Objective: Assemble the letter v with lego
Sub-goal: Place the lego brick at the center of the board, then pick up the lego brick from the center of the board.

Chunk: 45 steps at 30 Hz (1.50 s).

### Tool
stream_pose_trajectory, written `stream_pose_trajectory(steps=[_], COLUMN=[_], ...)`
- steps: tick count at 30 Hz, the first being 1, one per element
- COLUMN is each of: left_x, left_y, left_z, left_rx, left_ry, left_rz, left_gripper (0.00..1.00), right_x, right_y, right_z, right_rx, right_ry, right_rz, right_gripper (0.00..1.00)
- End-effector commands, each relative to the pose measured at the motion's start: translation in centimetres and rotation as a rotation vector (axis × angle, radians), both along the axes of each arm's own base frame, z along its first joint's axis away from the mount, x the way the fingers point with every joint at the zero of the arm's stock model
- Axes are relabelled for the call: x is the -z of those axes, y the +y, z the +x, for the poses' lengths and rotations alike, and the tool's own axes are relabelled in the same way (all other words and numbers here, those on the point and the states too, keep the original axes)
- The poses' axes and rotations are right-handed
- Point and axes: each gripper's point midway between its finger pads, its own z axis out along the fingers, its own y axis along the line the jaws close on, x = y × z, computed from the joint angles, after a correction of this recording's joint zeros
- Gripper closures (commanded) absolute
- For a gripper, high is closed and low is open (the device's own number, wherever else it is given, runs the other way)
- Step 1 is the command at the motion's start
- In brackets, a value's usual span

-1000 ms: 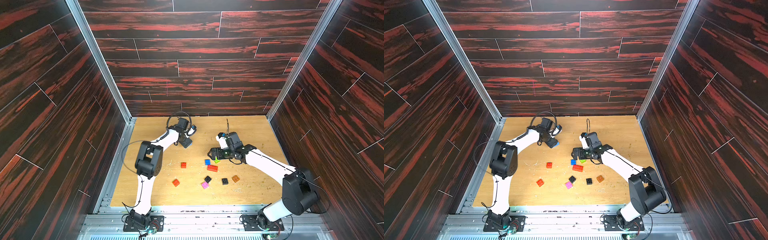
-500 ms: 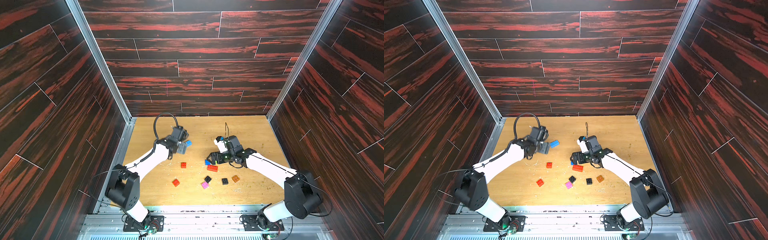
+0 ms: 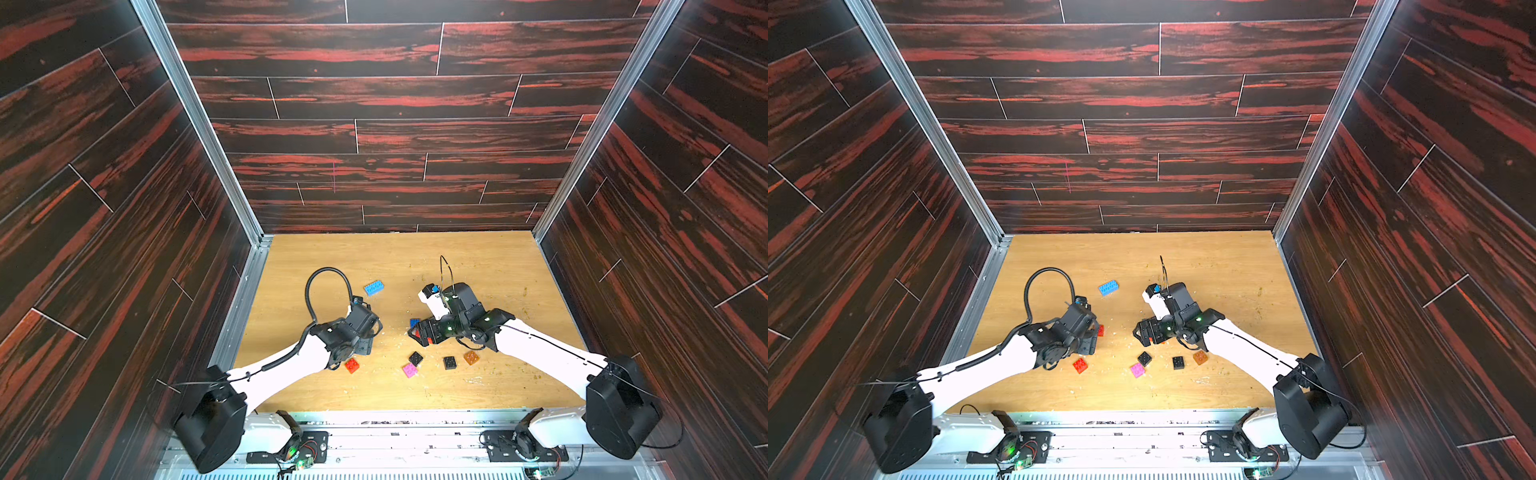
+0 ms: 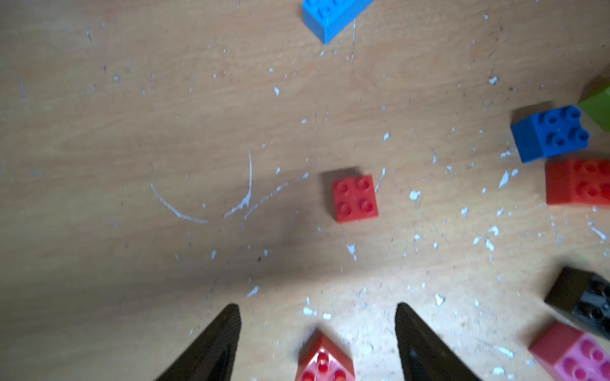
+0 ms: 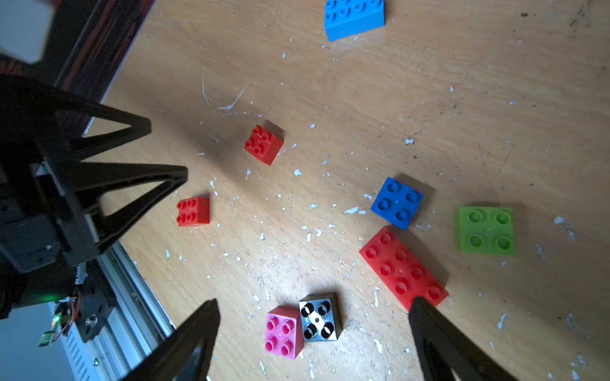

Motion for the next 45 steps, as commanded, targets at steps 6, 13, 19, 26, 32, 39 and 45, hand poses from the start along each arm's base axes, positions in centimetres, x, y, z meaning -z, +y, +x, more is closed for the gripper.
stream_pose_trajectory(steps=[6, 13, 19, 26, 32, 39, 45], left_x=[3.1, 5.9, 7.3, 8.1, 9.1, 8.8, 8.9], left_y=[-0.4, -1.0, -1.1, -1.6, -1.9, -2.3, -2.0], left_z=[-2.3, -4.0, -5.2, -5.7, -6.7, -7.1, -7.3], left_rx=[0.01, 0.049, 0.064, 0.072, 0.068, 0.078, 0.073], left_ry=[0.089, 0.152, 0.188, 0.216, 0.249, 0.229, 0.229], left_rz=[0.01, 0.017, -0.002, -0.019, -0.016, -0.008, 0.015], left_gripper=[0.27, 0.27, 0.31, 0.36, 0.44, 0.45, 0.49], right_x=[-0.9, -0.6, -0.5, -0.3, -0.2, 0.0, 0.1], right_y=[0.0, -0.3, -0.3, -0.4, -0.5, -0.5, -0.5], right_z=[-0.6, -0.8, -0.7, -0.7, -0.6, -0.6, -0.6], right_rx=[0.013, 0.023, 0.026, 0.035, 0.045, 0.048, 0.051], right_ry=[-0.016, -0.008, -0.005, -0.001, -0.001, 0.006, 0.009], right_rz=[0.007, -0.012, -0.014, -0.019, -0.026, -0.026, -0.025], right_gripper=[0.07, 0.08, 0.07, 0.08, 0.08, 0.07, 0.08])
